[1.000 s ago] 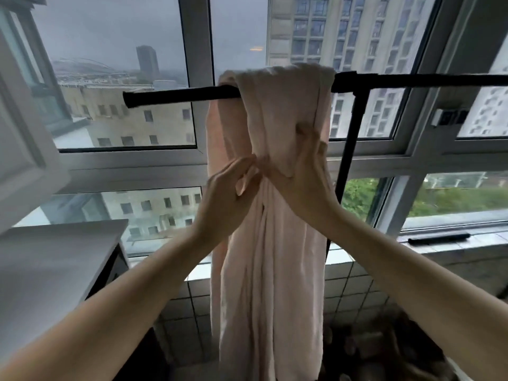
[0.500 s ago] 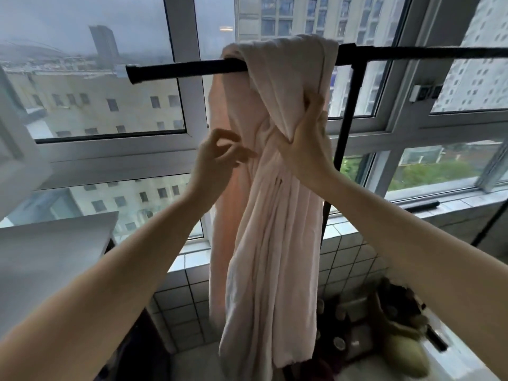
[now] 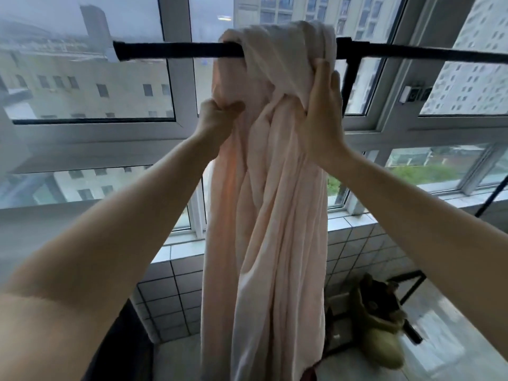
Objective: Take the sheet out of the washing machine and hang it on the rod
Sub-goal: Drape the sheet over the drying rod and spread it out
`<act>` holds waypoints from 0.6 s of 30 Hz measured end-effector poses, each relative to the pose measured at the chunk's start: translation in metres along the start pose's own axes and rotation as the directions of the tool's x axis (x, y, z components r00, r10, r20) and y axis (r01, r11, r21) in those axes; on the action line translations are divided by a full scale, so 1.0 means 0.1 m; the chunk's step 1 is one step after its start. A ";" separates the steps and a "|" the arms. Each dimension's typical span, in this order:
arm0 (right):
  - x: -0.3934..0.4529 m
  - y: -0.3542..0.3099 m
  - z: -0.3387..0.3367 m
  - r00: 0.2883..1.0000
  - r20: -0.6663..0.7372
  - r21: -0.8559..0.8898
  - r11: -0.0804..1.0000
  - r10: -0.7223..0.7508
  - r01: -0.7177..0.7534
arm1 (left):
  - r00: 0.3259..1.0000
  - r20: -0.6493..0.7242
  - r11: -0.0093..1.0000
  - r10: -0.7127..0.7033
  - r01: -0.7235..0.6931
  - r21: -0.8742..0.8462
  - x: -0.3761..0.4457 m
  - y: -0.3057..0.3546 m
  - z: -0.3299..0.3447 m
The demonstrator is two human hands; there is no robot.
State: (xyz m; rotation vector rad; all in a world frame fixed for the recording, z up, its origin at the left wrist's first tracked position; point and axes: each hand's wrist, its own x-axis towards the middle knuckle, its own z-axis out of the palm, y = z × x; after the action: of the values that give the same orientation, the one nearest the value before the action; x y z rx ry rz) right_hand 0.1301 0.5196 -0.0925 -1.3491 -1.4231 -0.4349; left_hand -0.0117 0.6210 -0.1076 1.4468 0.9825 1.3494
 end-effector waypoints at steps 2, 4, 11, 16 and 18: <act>0.19 -0.02 -0.08 0.998 -0.049 -0.039 0.998 -0.044 0.042 | 1.000 -0.021 1.000 0.002 -0.002 -0.002 0.02 -0.01 0.03; 0.42 -0.04 -0.13 0.994 -0.087 -0.102 0.993 -0.061 0.052 | 0.999 -0.039 1.000 -0.007 0.006 -0.008 0.07 -0.02 0.05; 0.78 -0.12 -0.12 0.975 -0.222 -0.266 0.961 0.015 -0.076 | 0.999 0.039 0.999 -0.013 0.015 -0.045 0.26 0.01 0.20; 0.30 0.10 0.09 0.992 -0.118 -0.221 0.972 0.055 -0.080 | 0.976 0.213 0.994 -0.046 0.025 0.104 0.26 -0.36 0.24; 0.21 0.09 0.13 0.987 -0.125 -0.191 0.974 0.096 -0.119 | 0.967 0.251 0.993 -0.039 0.010 0.116 0.26 -0.40 0.22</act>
State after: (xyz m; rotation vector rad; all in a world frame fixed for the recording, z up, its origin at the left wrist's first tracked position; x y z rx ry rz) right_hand 0.1367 0.5429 -0.0827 -1.5283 -1.2300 -0.5853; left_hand 0.0132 0.6554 -0.1390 1.6415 0.9174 1.0722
